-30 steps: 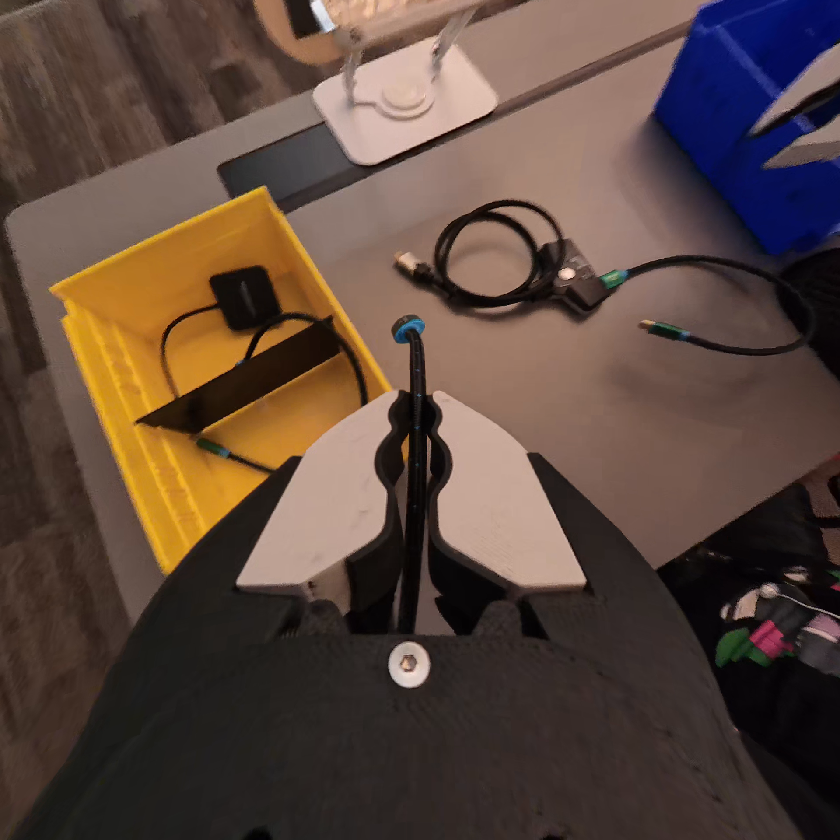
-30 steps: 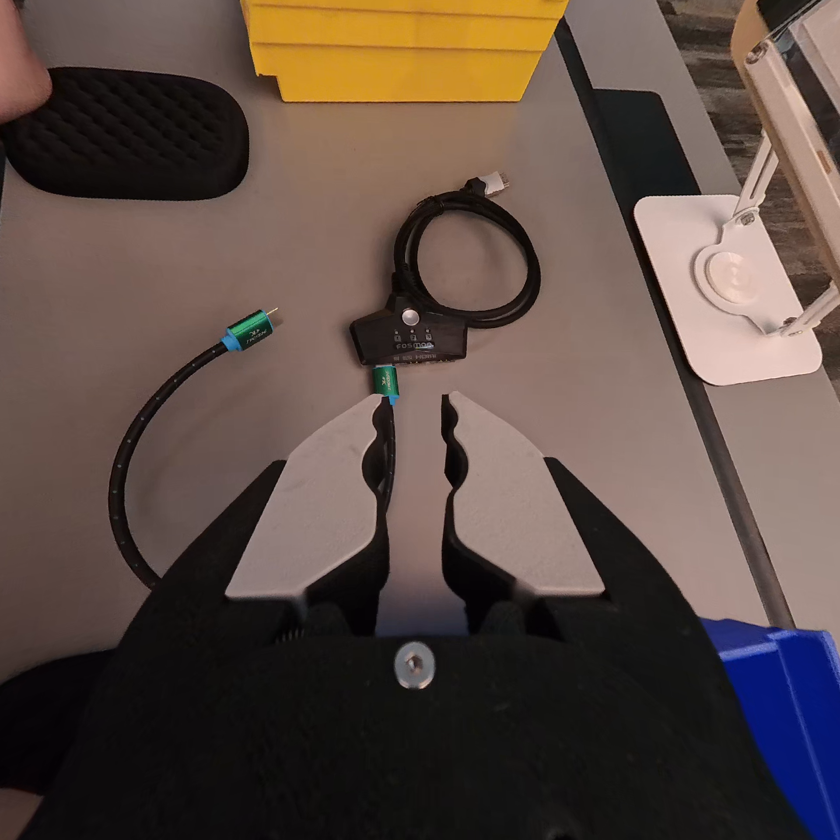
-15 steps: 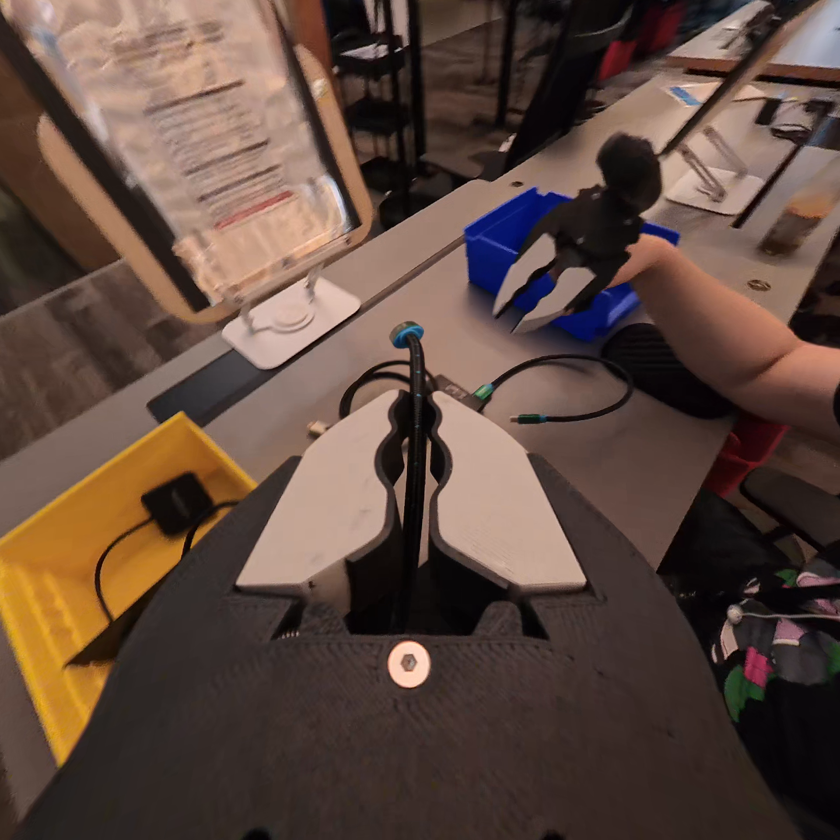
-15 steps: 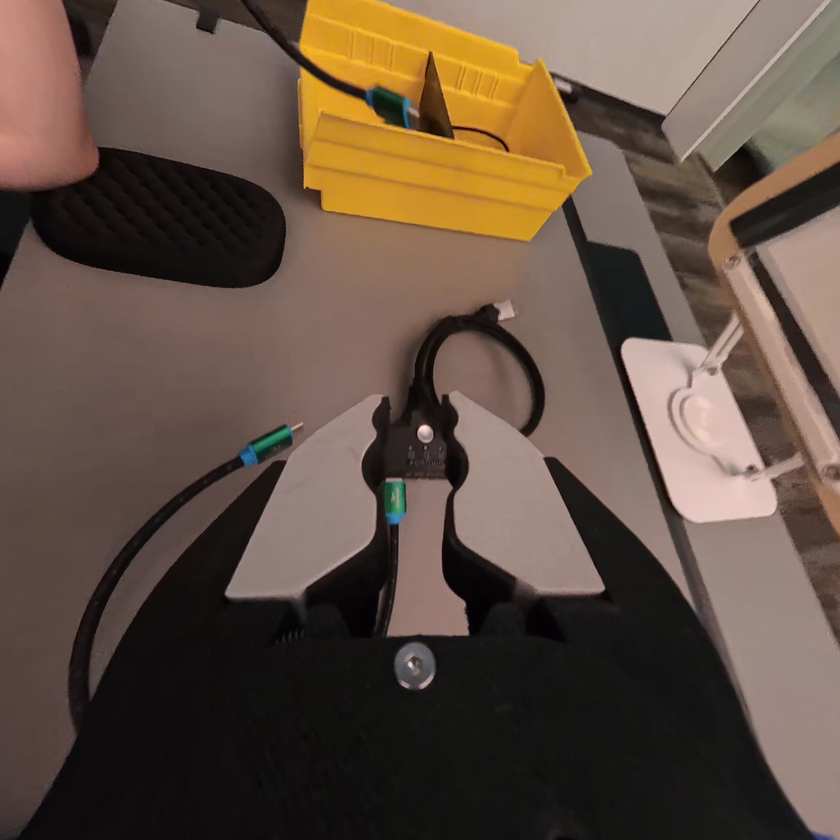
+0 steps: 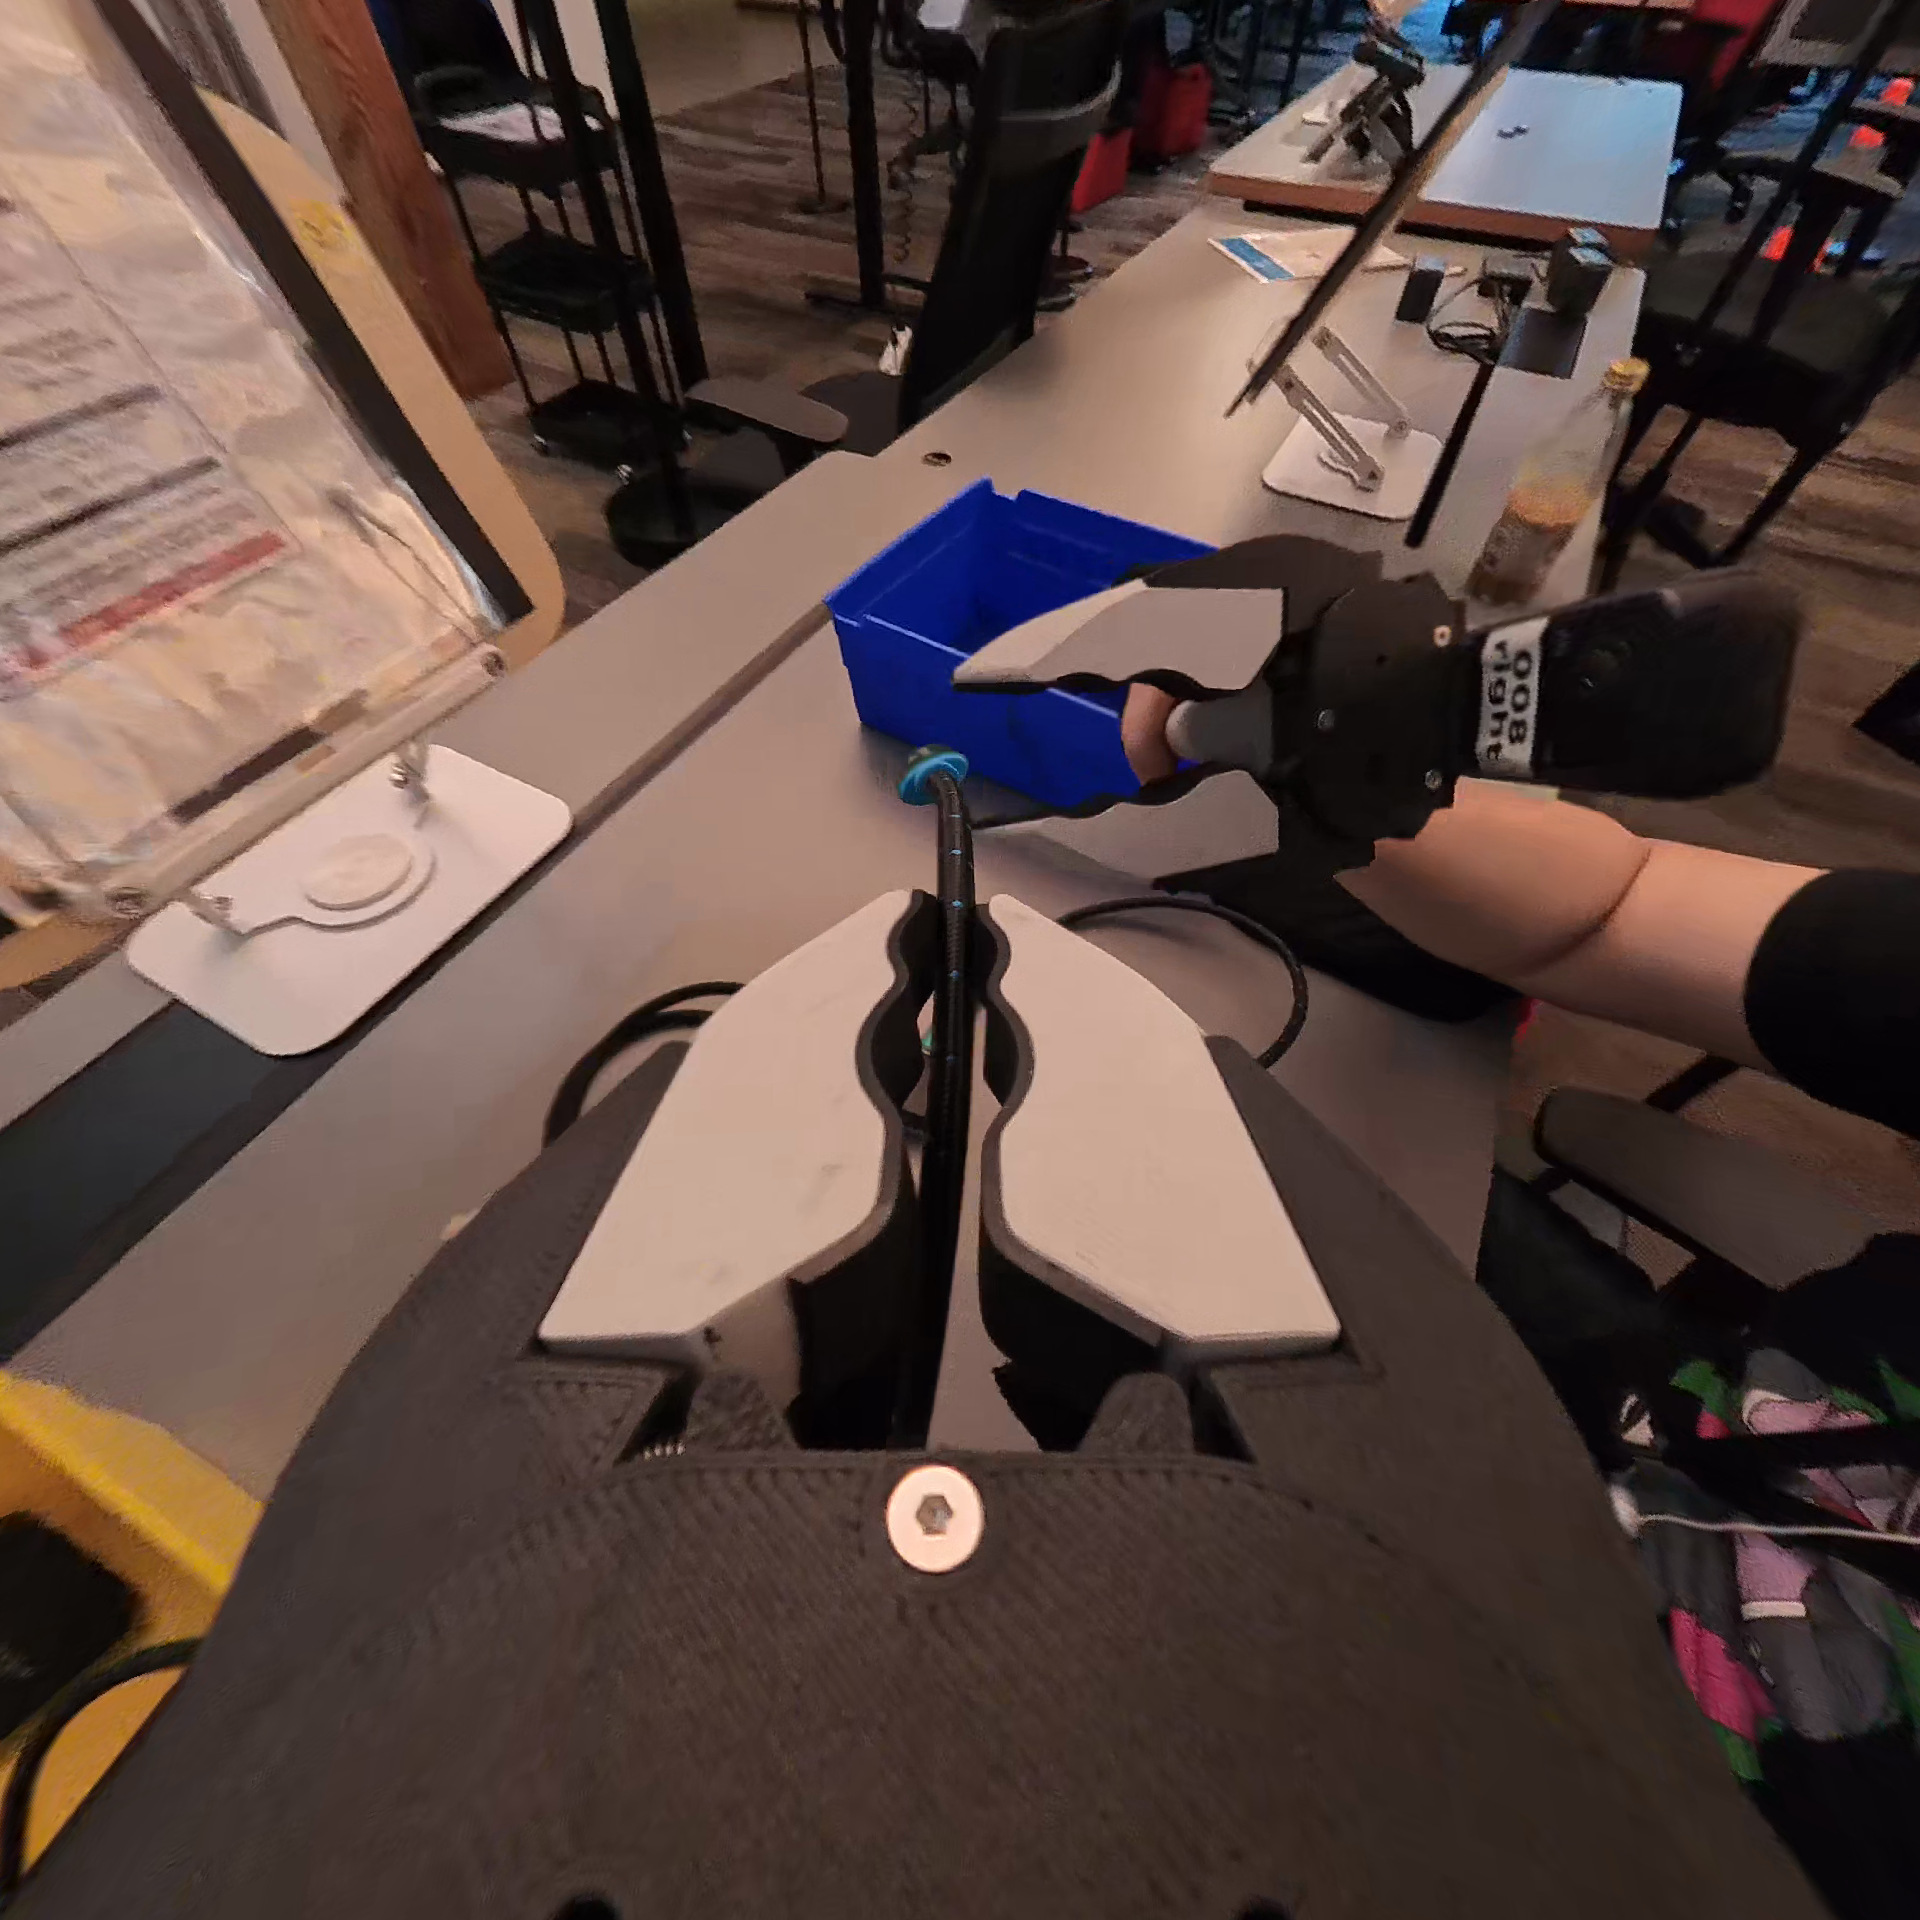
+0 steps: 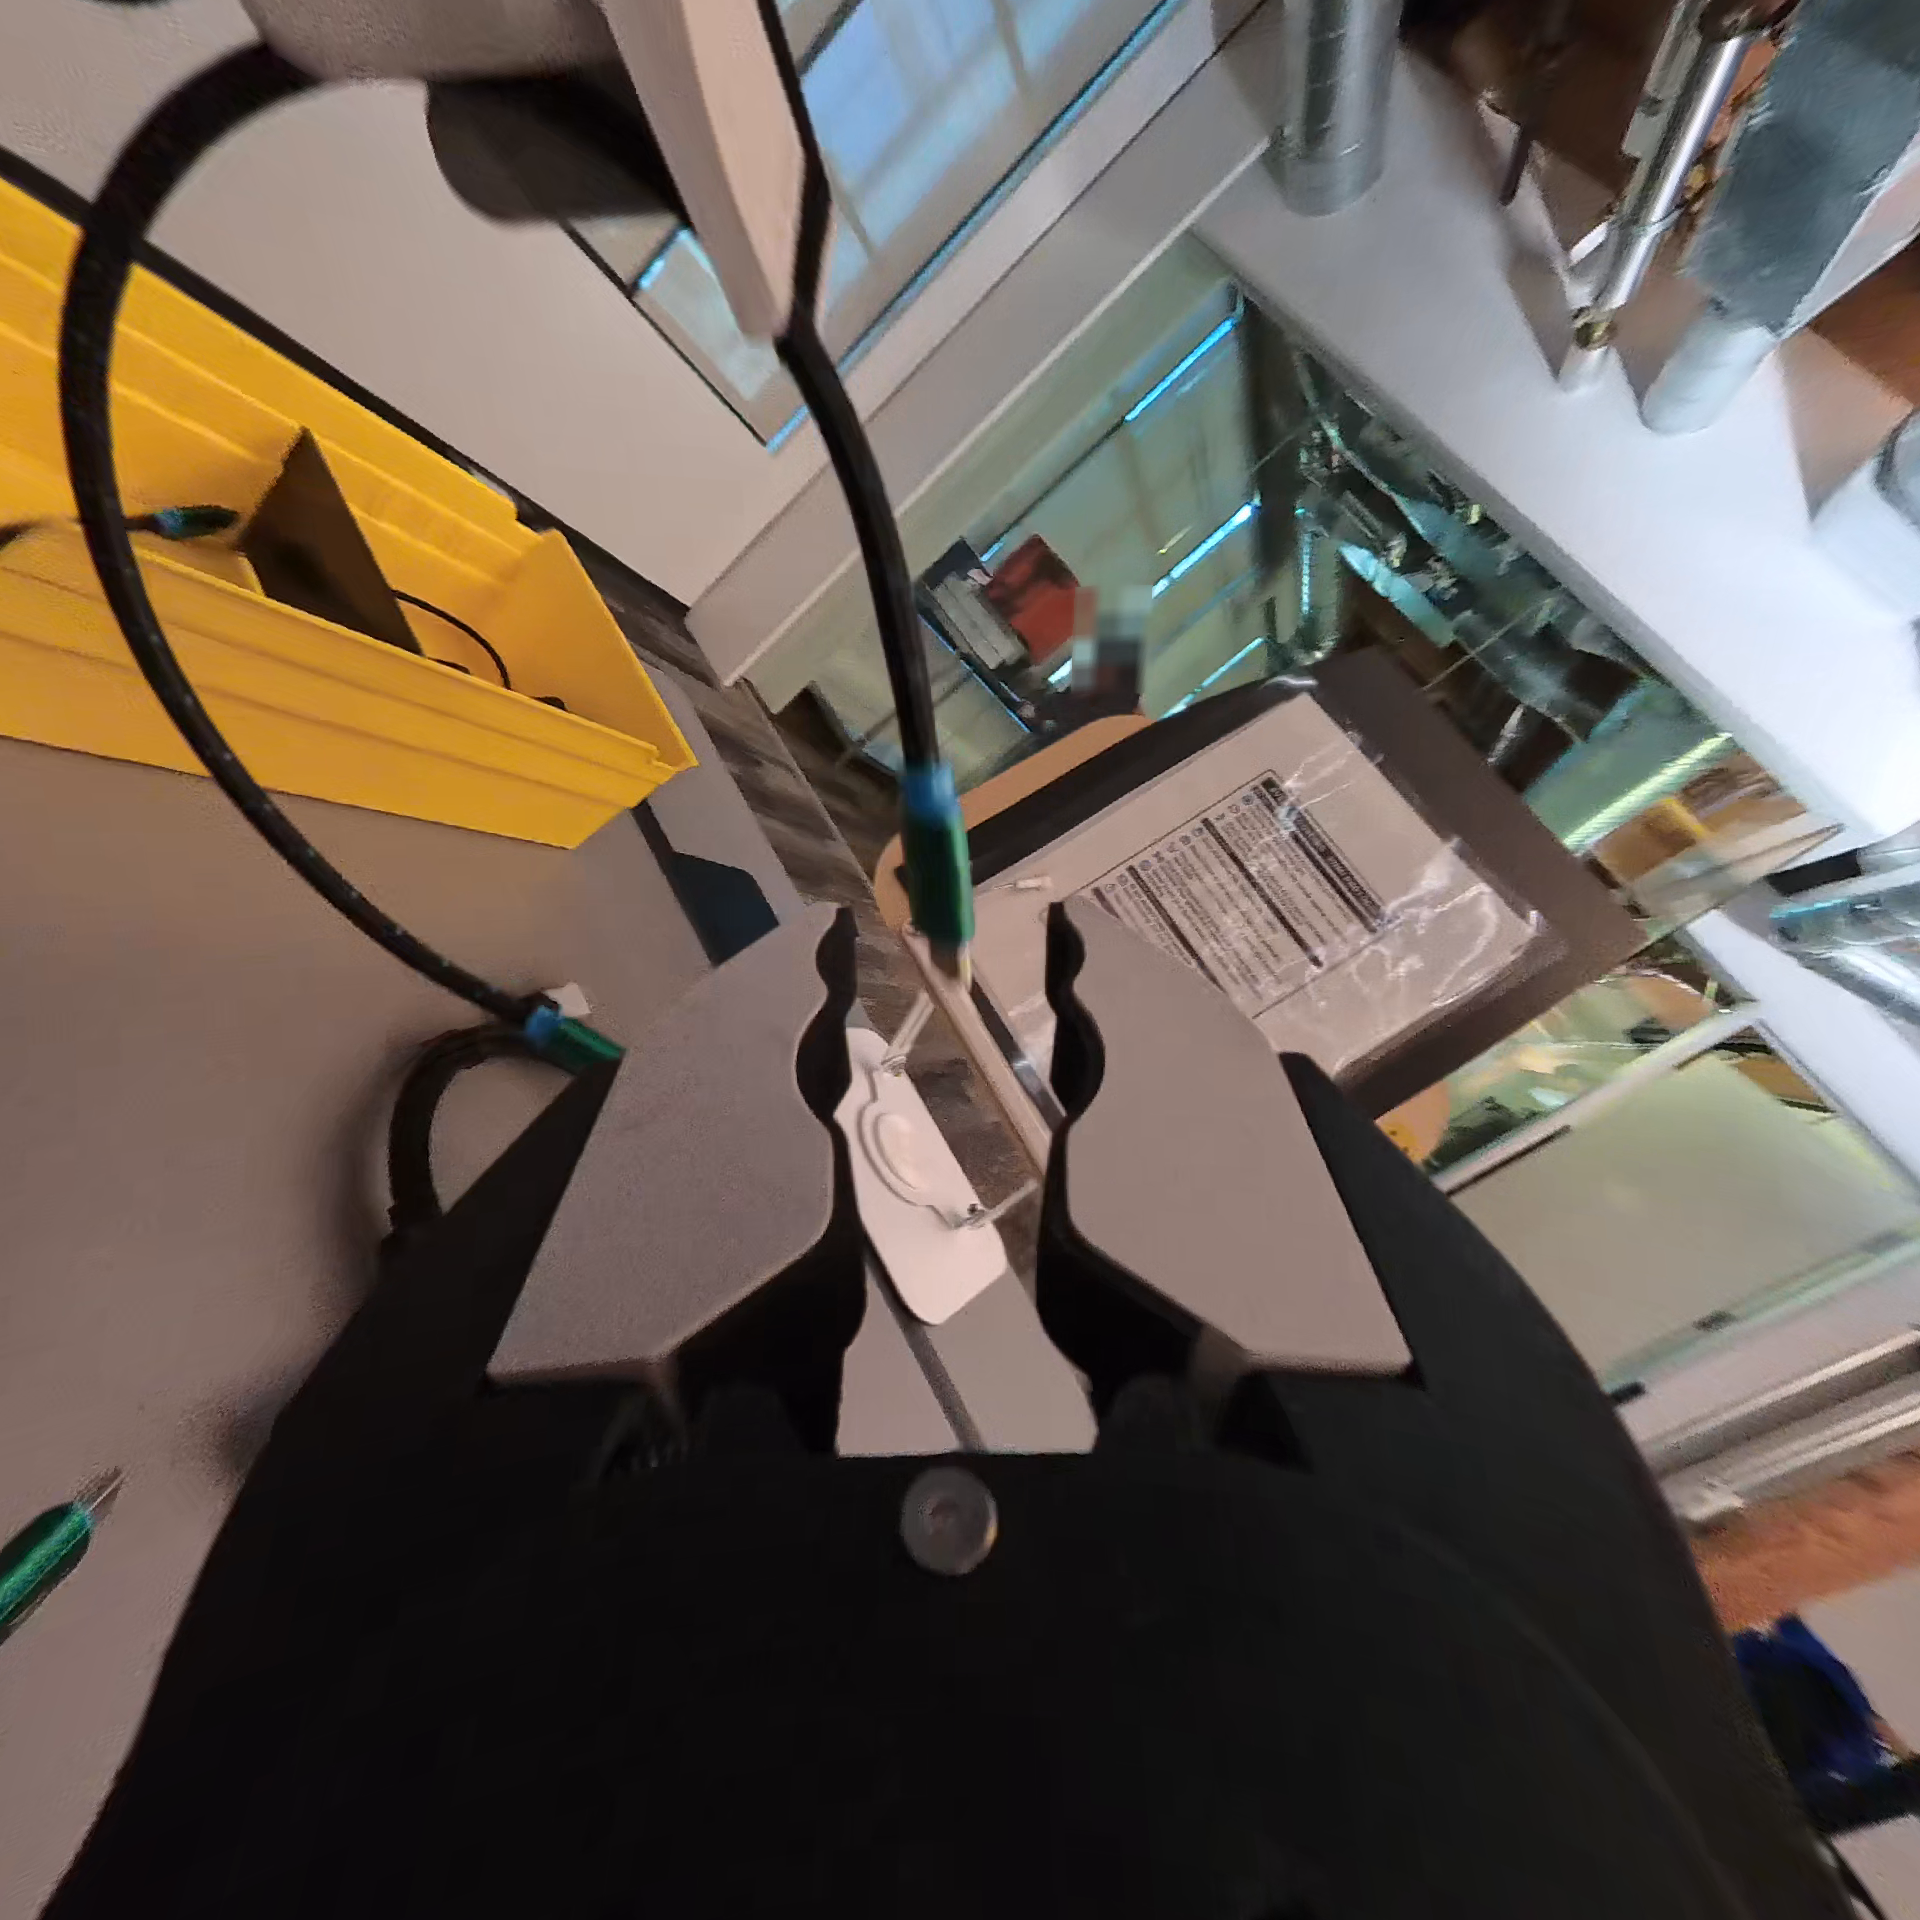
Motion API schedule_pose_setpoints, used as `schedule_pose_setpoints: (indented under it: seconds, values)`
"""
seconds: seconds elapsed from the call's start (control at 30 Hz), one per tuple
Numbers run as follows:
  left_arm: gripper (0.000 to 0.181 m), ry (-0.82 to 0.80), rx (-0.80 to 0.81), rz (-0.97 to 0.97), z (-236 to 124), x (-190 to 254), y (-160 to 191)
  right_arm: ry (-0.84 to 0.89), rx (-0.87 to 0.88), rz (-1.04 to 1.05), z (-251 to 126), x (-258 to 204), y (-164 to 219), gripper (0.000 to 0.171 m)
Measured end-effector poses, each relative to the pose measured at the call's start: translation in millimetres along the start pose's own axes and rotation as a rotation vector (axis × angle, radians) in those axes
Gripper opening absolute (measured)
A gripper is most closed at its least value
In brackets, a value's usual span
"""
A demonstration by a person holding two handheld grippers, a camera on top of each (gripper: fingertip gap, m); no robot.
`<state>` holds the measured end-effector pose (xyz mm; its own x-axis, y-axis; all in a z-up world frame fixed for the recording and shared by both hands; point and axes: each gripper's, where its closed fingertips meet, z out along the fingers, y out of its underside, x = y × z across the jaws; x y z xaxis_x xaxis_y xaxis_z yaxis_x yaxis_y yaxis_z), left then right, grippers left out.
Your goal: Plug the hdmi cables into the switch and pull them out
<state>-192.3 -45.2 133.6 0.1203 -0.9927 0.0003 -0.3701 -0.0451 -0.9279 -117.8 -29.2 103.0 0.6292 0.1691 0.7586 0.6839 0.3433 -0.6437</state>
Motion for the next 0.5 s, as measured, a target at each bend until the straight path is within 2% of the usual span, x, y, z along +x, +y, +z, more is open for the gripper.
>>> schedule_pose_setpoints:
  seconds: [0.17,0.23,0.37,0.43,0.5]
  values:
    - [0.006,0.007,-0.085,0.025,36.8,8.4,11.0,0.012,-0.035,-0.077,2.3,-6.5,0.8,0.037]
    - [0.006,0.002,-0.112,0.038,48.2,11.9,14.7,0.001,-0.076,-0.129,2.2,-8.0,5.9,0.021]
    - [0.008,0.001,-0.134,0.055,62.9,16.2,19.7,-0.005,-0.144,-0.194,3.0,-4.9,20.3,0.012]
    - [0.019,0.099,-0.087,0.046,60.8,29.3,13.7,-0.003,-0.063,-0.129,-0.5,3.7,15.2,0.008]
    - [0.041,0.176,0.0,-0.028,50.1,32.9,-0.2,0.016,0.066,-0.093,-9.0,16.0,6.7,0.008]
